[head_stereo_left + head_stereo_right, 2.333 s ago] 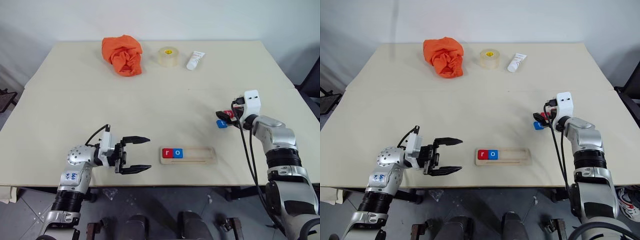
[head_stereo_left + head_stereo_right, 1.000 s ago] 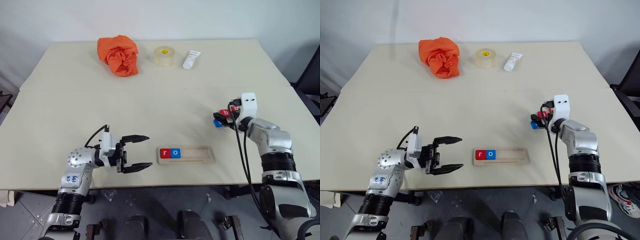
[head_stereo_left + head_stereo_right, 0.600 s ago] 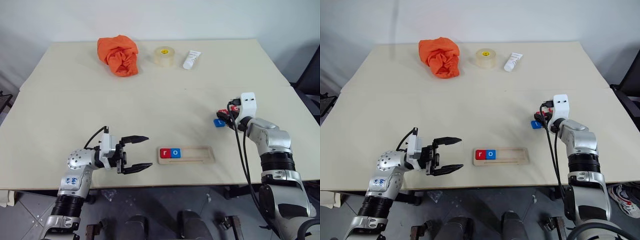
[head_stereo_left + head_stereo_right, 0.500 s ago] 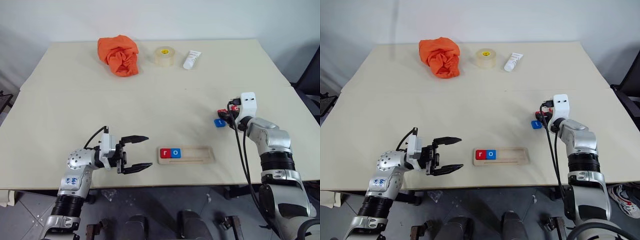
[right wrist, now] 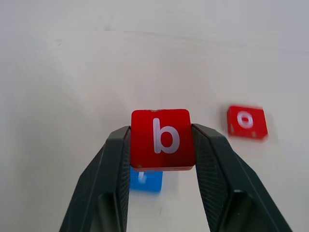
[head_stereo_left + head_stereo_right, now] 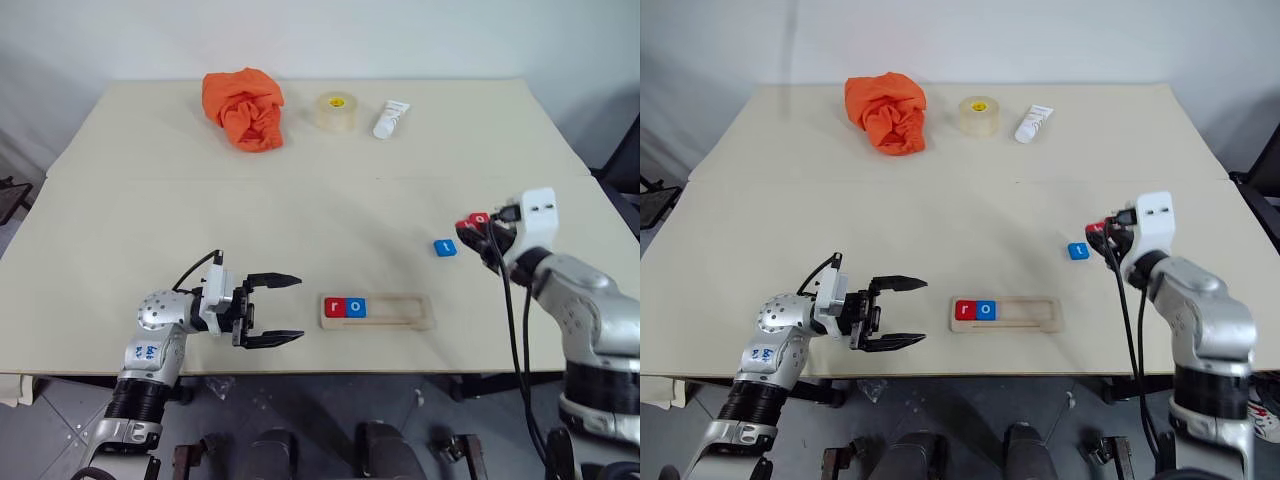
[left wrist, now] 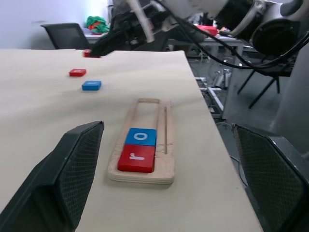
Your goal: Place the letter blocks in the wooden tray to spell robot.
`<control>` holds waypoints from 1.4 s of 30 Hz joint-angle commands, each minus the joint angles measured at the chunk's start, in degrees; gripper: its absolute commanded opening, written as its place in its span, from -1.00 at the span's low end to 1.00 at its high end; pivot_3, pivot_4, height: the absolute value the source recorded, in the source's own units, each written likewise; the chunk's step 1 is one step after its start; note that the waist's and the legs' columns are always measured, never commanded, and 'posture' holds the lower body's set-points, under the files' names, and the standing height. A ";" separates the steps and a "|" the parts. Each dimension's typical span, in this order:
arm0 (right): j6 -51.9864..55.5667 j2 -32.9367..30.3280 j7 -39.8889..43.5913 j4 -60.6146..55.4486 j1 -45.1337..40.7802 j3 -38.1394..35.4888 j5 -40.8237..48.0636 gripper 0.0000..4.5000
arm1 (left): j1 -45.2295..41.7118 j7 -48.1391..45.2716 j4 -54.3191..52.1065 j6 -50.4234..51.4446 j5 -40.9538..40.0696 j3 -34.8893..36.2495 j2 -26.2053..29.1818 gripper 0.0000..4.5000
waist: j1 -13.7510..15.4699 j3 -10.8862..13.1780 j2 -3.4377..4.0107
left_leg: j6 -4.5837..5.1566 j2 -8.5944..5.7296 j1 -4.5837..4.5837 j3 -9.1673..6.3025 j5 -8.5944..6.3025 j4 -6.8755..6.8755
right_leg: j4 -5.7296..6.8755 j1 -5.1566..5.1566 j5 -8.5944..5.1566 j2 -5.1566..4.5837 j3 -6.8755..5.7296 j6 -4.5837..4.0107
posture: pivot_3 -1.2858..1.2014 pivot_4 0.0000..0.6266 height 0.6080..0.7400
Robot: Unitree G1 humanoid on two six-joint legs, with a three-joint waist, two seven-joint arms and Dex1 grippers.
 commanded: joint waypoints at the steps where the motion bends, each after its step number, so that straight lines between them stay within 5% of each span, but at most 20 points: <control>1: 7.38 2.37 -3.37 -15.76 8.27 -4.28 3.47 -0.35 | -0.74 -2.87 0.68 -0.12 -0.98 0.76 1.90 1.00 | 0.15 0.00 0.01 | -0.02 -0.01 0.00 0.00 0.01 -0.04 | -0.03 0.00 0.00 0.00 0.02 0.00 | 0.03 -0.52 1.00; 7: 9.21 7.77 -7.55 -23.45 19.29 -4.31 3.06 -0.35 | -2.79 -4.28 4.23 -0.68 -0.26 0.88 2.57 1.00 | 0.11 0.00 0.01 | 0.00 -0.06 0.03 -0.02 0.02 0.01 | -0.05 0.09 0.00 0.00 0.07 -0.01 | 0.03 -0.52 1.00; 19: 2.89 11.36 -10.22 -20.85 24.72 -2.81 0.91 -0.35 | -4.30 -4.88 4.63 -0.04 -0.13 0.92 2.82 1.00 | 0.03 0.00 0.01 | 0.00 -0.07 0.09 -0.01 0.03 -0.02 | 0.06 0.07 -0.01 0.06 0.06 -0.01 | 0.03 -0.52 1.00; 27: -4.71 8.34 -4.76 -20.72 28.51 -1.84 1.28 0.85 | -4.50 -4.93 4.64 0.13 -0.14 0.80 2.85 1.00 | 0.01 0.00 0.01 | 0.00 -0.05 0.12 0.00 0.03 -0.02 | 0.08 0.08 -0.01 0.16 0.05 -0.01 | 0.03 -0.52 1.00; 28: -5.35 7.16 -3.27 -21.00 28.69 -1.96 1.76 0.98 | -4.58 -4.93 4.68 0.15 -0.15 0.78 2.79 1.00 | 0.00 0.00 0.01 | 0.00 -0.05 0.12 0.00 0.03 -0.02 | 0.08 0.08 -0.01 0.16 0.06 -0.01 | 0.03 -0.52 1.00; 33: -9.48 -4.96 9.55 -19.54 27.56 -0.98 3.30 0.98 | -4.72 -4.85 4.69 0.14 -0.08 0.48 2.34 1.00 | 0.02 0.00 0.01 | 0.01 -0.07 0.13 0.01 0.02 0.02 | 0.06 0.11 -0.01 0.21 0.03 -0.01 | 0.03 -0.52 1.00; 42: -28.66 -27.91 37.88 3.76 15.30 9.49 -2.13 0.98 | -4.74 -3.52 4.32 -0.52 0.46 0.03 0.48 1.00 | 0.09 0.04 -0.05 | 0.12 -0.06 0.24 0.18 0.02 0.05 | -0.05 0.23 0.00 0.26 -0.05 0.00 | 0.03 -0.52 1.00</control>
